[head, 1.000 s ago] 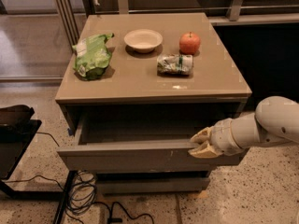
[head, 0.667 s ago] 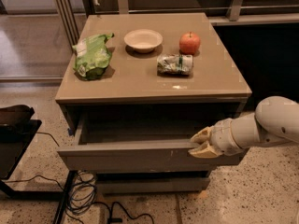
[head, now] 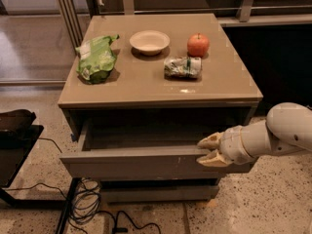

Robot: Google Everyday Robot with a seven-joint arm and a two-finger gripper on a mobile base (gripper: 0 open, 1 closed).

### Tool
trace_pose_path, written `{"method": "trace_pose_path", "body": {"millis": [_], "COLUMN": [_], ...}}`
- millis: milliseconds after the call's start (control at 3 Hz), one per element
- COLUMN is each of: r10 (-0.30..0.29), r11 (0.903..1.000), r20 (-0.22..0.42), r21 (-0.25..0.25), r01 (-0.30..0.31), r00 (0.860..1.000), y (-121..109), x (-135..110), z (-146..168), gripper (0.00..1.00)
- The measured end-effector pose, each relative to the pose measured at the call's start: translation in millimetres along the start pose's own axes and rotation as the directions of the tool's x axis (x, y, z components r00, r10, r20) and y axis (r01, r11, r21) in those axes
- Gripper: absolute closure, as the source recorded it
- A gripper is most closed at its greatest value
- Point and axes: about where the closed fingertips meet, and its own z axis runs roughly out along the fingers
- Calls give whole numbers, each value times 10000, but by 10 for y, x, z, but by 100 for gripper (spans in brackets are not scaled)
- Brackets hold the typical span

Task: Open top drawer

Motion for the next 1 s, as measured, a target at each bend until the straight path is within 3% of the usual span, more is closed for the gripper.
{"method": "trace_pose_path", "body": {"millis": [333,667,1000], "r10": [8,25,25], "r11": [9999,9997,9997], "r20": [-143,-225,-225], "r21": [-114,-248,-249], "r01": [-10,-30,-30], "r00": [9999,9997,9997], "y": [299,452,468], "x": [-3,-25,-28], "z": [-70,-107,-123], "gripper": [85,100,100]}}
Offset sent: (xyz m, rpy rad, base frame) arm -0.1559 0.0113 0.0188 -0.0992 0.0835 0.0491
